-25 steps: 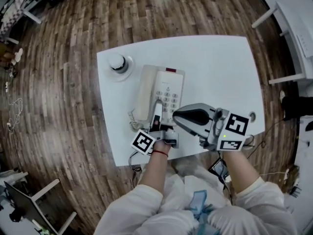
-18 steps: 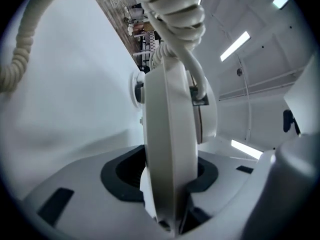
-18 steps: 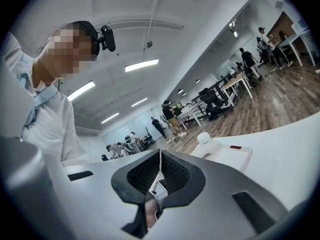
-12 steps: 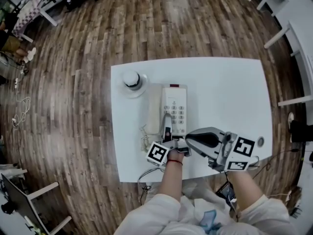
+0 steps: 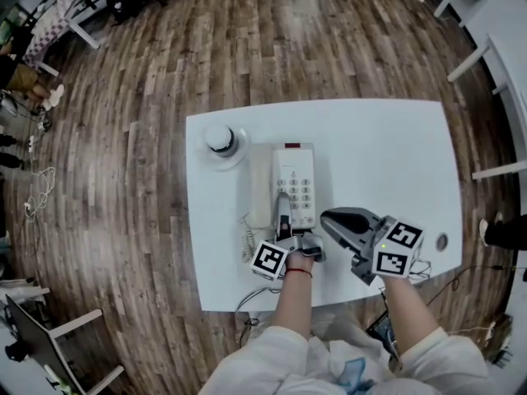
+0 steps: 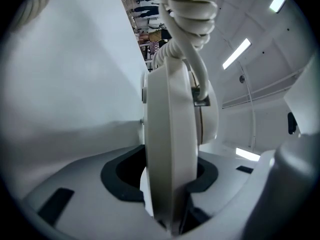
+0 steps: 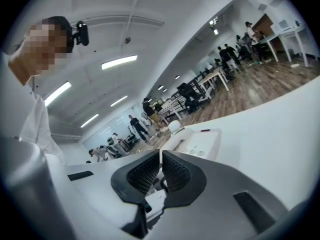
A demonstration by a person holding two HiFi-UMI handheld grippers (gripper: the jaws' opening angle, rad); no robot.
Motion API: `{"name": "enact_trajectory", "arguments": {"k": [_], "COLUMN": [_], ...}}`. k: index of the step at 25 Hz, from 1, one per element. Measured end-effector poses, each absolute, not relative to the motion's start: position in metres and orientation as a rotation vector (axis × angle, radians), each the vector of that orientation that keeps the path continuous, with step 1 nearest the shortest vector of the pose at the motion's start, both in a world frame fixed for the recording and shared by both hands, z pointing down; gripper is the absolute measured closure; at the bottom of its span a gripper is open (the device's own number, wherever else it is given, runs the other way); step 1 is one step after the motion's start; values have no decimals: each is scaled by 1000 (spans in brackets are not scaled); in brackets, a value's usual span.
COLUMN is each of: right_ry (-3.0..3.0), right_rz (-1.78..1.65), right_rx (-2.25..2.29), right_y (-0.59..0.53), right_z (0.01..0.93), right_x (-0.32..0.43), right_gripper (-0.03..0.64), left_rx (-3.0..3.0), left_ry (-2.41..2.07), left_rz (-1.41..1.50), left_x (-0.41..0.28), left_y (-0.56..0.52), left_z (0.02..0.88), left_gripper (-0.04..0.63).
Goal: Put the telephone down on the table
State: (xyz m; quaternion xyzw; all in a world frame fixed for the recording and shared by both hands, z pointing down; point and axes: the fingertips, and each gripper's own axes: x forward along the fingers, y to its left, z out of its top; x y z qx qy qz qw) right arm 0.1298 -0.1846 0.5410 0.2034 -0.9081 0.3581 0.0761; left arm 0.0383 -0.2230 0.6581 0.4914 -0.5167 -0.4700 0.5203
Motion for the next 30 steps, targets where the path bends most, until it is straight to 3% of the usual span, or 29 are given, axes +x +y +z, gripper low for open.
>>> {"name": "enact_trajectory", "arguments": {"k": [6,8,10,30], "right_ry": [-2496,-2397,-2310,-2110], "right_rz": [1365,1442,1511,1969], "right_rx": [841,864,879,778], "right_y": [-221,-220,-217,-201], "right_z": [603,624,641,659], "right_x": [141,140,140,131], "right_gripper": [577,472,456,454], "left_rx": [1172,1164,1154,1065], "left_ry": [-1231,-1228,-1231,-1193], "left_rz": [-1144,-1145,-1141,-1190], "left_x": [40,41,41,39], "left_y": [-225,-227,-228,-225], "left_z": [657,658,659,662], "left_gripper": [426,426,426,426]}}
